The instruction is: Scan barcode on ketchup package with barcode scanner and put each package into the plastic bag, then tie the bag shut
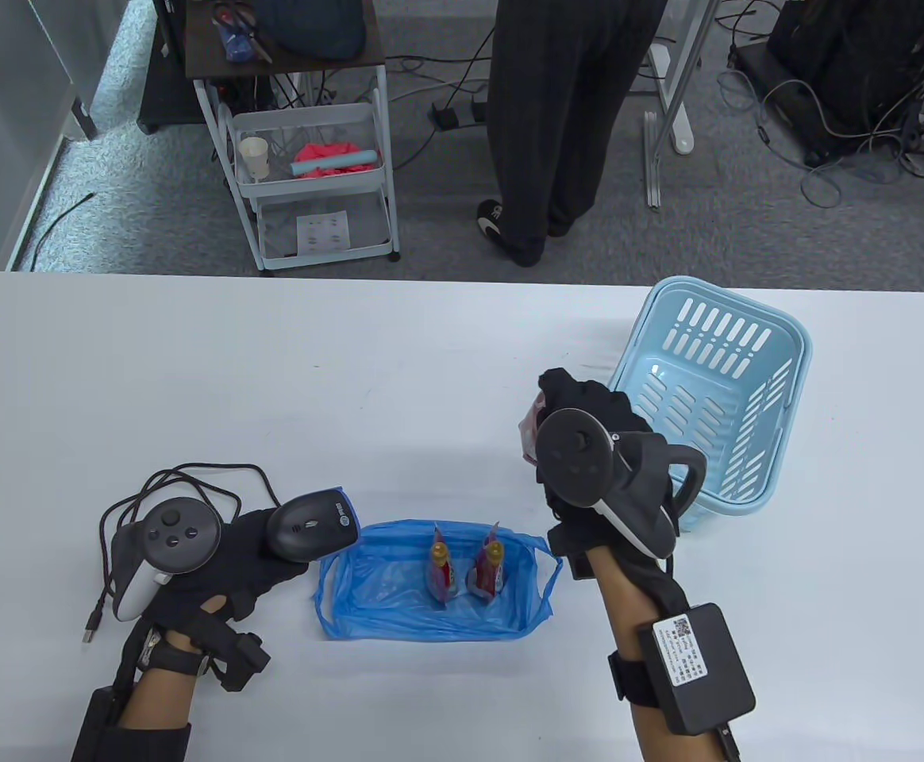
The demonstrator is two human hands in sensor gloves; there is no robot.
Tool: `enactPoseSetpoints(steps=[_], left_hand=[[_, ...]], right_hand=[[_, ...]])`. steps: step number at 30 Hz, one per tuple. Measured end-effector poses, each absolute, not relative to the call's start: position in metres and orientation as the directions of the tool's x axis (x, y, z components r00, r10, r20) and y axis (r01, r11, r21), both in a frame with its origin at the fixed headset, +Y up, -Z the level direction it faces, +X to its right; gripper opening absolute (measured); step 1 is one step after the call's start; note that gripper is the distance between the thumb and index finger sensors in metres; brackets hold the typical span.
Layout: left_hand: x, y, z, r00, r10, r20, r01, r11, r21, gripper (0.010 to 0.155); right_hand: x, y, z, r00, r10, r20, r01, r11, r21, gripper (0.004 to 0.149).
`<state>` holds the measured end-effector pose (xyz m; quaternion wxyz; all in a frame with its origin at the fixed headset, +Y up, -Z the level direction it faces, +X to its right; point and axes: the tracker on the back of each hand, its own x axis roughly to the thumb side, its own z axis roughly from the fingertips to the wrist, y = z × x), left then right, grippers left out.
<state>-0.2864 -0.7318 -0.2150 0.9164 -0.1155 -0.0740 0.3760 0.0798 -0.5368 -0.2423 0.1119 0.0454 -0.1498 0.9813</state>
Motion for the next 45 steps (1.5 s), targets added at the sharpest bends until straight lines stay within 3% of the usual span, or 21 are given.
enactPoseSetpoints(steps=[15, 45], left_hand=[[-0.287, -0.73, -0.215, 0.691, 0.721, 0.059, -0.69, 0.681, -0.248, 0.051], [-0.275, -0.728, -0.213, 0.707, 0.696, 0.124, -0.654, 0.711, -0.258, 0.051]], right_hand=[[0.016, -0.563, -0.252, -0.944, 0.214, 0.25, -0.259, -0.952, -0.165, 0.046], [-0.041, -0.591, -0.238, -0.891, 0.206, 0.404, -0.231, -0.973, -0.014, 0.047]])
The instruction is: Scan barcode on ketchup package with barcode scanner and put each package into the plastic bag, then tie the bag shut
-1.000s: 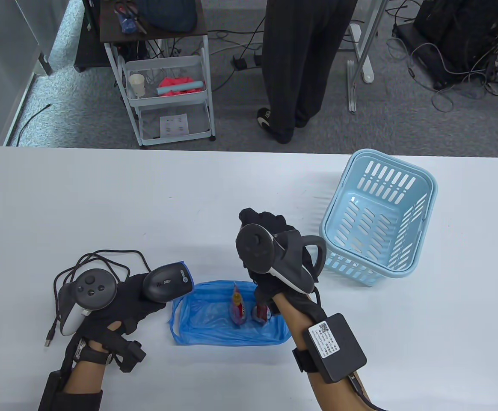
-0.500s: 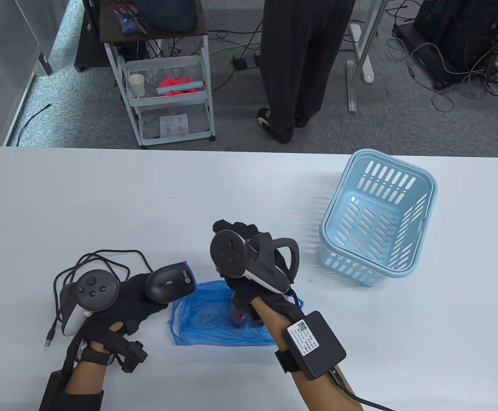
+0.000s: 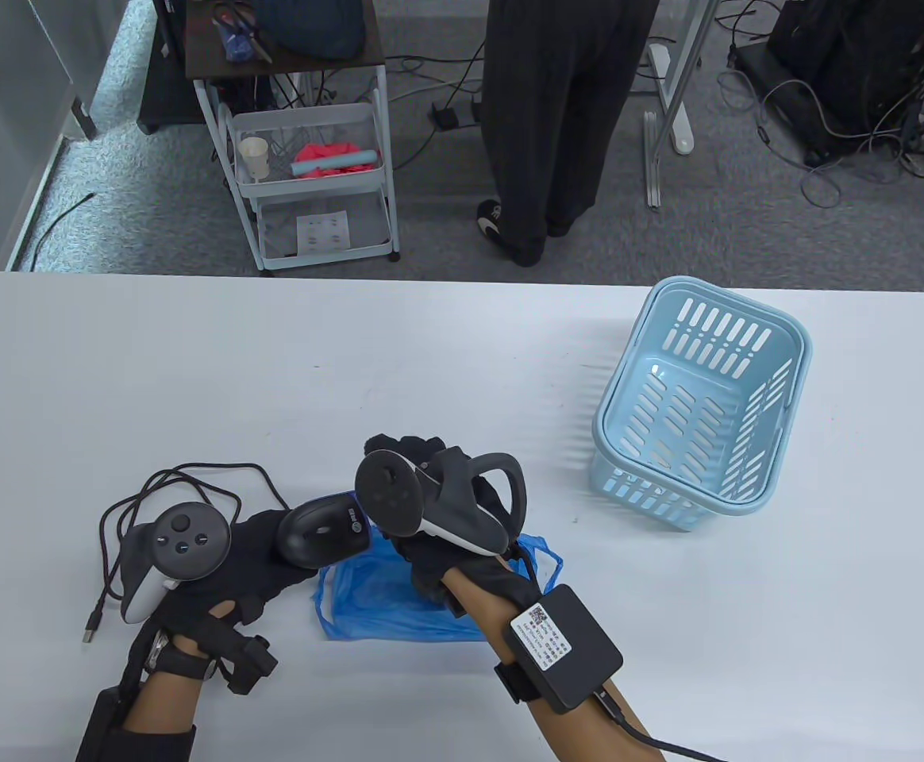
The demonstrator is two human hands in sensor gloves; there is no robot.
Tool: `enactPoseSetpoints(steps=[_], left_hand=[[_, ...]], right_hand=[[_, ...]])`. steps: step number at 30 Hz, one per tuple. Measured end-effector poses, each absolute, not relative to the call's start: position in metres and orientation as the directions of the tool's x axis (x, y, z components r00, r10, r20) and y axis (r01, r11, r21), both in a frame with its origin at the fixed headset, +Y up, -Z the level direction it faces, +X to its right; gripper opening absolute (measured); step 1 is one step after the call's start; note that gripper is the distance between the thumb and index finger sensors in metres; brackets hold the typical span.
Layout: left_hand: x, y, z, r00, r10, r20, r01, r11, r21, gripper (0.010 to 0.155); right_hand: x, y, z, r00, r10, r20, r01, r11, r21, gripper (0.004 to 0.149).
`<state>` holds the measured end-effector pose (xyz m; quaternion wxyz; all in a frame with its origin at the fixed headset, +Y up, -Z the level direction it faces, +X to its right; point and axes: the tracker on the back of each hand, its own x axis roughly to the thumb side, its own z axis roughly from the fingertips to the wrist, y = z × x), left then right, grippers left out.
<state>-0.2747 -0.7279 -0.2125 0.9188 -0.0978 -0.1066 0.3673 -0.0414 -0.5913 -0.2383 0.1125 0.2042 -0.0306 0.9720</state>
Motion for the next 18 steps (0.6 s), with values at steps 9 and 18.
enactPoseSetpoints(steps=[9, 18], left_hand=[[-0.2701, -0.7287, -0.2121, 0.718, 0.682, 0.139, -0.633, 0.723, -0.277, 0.05], [-0.2685, -0.7276, -0.2117, 0.72, 0.678, 0.147, -0.627, 0.727, -0.282, 0.05]], right_hand=[[-0.0419, -0.5917, -0.2361, -0.892, 0.204, 0.403, -0.228, -0.974, -0.012, 0.047], [-0.0431, -0.5917, -0.234, -0.893, 0.195, 0.404, -0.219, -0.976, -0.013, 0.047]])
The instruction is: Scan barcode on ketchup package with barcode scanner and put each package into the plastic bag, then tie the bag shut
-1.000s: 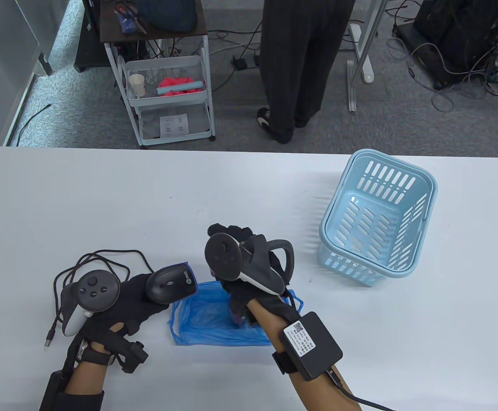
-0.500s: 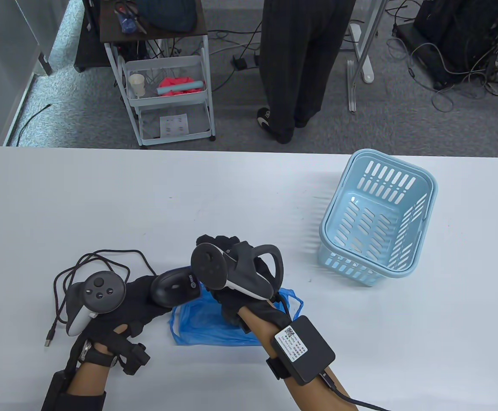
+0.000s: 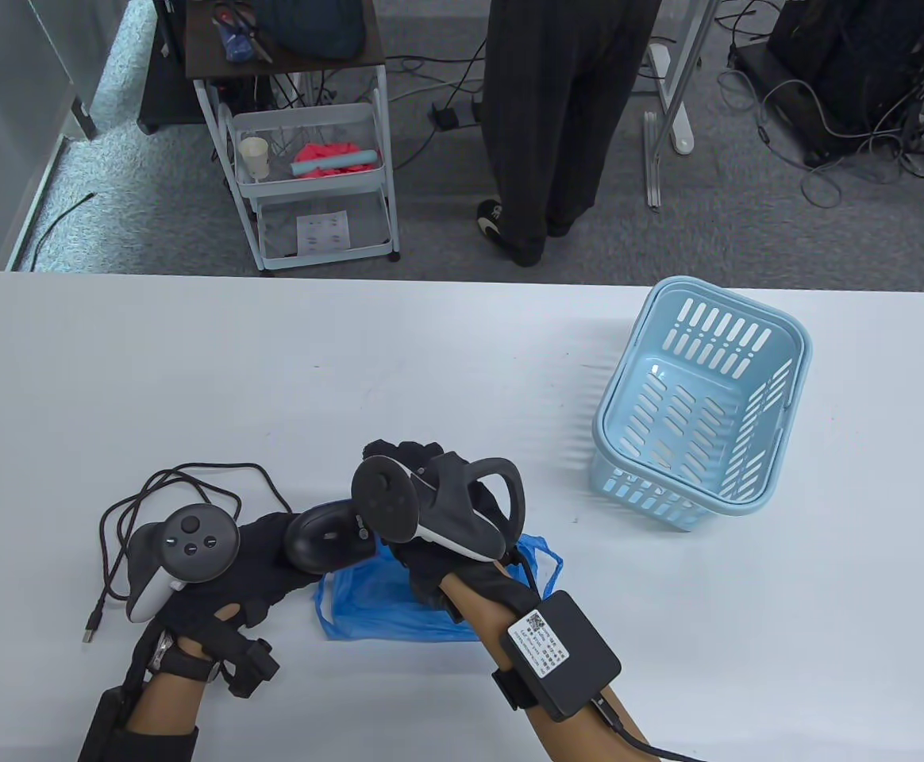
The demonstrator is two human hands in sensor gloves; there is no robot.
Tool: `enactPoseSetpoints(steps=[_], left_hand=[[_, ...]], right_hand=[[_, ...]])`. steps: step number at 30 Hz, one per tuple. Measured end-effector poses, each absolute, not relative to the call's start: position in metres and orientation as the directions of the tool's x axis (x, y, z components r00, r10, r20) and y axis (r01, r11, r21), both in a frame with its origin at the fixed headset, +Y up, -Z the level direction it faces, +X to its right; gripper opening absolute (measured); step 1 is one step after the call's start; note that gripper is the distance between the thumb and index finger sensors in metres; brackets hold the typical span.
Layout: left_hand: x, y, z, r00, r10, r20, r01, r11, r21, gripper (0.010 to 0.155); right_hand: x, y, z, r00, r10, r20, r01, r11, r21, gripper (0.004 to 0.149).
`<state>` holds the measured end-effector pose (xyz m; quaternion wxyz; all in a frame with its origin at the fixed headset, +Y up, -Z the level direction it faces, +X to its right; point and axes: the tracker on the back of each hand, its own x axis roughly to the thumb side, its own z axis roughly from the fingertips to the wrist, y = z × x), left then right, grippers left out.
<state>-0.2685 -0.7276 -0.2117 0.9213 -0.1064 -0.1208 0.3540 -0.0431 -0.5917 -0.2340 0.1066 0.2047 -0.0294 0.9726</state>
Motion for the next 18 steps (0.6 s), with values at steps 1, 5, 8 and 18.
enactPoseSetpoints(steps=[1, 5, 8, 18], left_hand=[[-0.268, -0.727, -0.212, 0.72, 0.678, 0.148, -0.626, 0.727, -0.282, 0.05], [-0.268, -0.727, -0.211, 0.719, 0.678, 0.15, -0.629, 0.728, -0.273, 0.051], [-0.269, -0.727, -0.211, 0.716, 0.683, 0.146, -0.635, 0.724, -0.268, 0.051], [-0.282, -0.732, -0.214, 0.715, 0.695, 0.074, -0.665, 0.709, -0.233, 0.052]], right_hand=[[-0.043, -0.592, -0.234, -0.894, 0.196, 0.404, -0.22, -0.975, -0.013, 0.047], [-0.042, -0.592, -0.234, -0.895, 0.198, 0.4, -0.221, -0.975, -0.013, 0.047], [-0.042, -0.592, -0.233, -0.895, 0.195, 0.4, -0.219, -0.976, -0.016, 0.047], [-0.038, -0.587, -0.223, -0.884, 0.209, 0.418, -0.236, -0.972, -0.015, 0.047]])
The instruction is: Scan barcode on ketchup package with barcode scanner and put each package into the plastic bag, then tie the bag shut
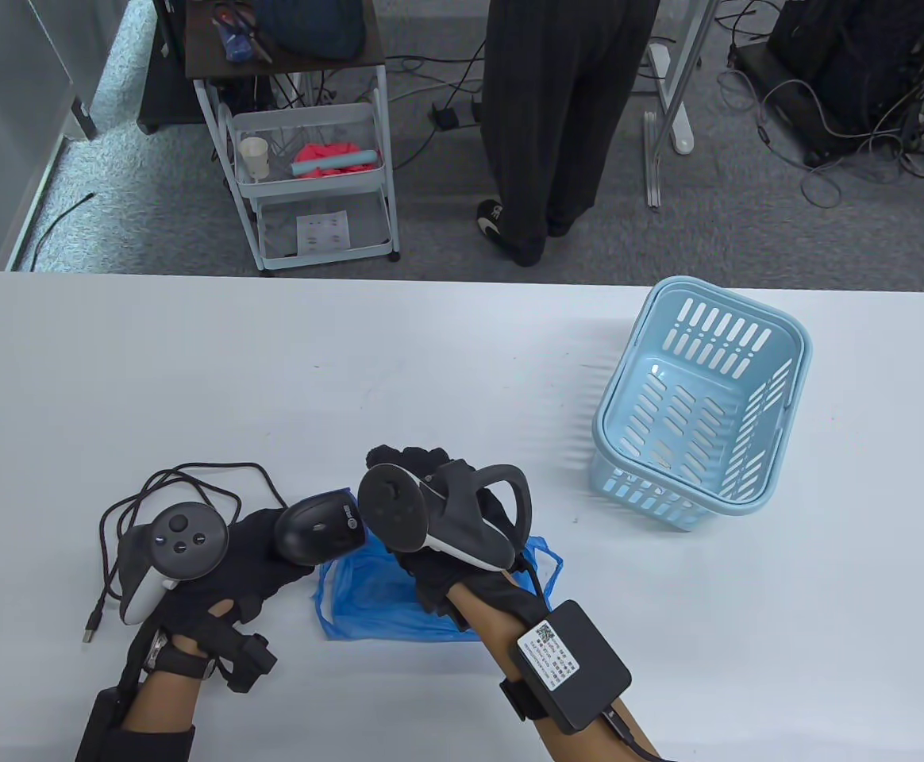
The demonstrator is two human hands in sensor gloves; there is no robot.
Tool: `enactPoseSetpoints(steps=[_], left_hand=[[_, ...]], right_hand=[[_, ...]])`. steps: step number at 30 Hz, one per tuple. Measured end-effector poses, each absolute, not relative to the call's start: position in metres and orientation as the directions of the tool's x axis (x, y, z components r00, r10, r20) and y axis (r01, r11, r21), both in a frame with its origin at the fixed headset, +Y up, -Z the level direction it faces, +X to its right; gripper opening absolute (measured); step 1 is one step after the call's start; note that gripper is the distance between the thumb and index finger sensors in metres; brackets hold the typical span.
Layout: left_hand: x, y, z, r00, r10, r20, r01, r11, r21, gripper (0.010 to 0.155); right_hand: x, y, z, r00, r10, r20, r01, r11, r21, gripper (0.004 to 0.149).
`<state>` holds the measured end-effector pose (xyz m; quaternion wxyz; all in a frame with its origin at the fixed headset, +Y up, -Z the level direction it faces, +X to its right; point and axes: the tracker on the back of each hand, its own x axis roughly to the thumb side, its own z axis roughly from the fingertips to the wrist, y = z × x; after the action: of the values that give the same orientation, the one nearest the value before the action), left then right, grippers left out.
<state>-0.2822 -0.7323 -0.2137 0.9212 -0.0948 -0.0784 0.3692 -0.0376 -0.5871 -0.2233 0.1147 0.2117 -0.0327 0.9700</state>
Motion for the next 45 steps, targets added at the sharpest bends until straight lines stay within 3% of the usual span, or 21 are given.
enactPoseSetpoints(steps=[19, 45], left_hand=[[-0.3, -0.737, -0.215, 0.7, 0.714, -0.013, -0.702, 0.685, -0.192, 0.052], [-0.304, -0.734, -0.215, 0.69, 0.723, -0.035, -0.715, 0.673, -0.187, 0.052]], right_hand=[[-0.047, -0.591, -0.194, -0.838, 0.174, 0.517, -0.184, -0.982, 0.033, 0.047], [-0.075, -0.637, -0.207, -0.851, 0.015, 0.526, 0.058, -0.991, 0.122, 0.046]])
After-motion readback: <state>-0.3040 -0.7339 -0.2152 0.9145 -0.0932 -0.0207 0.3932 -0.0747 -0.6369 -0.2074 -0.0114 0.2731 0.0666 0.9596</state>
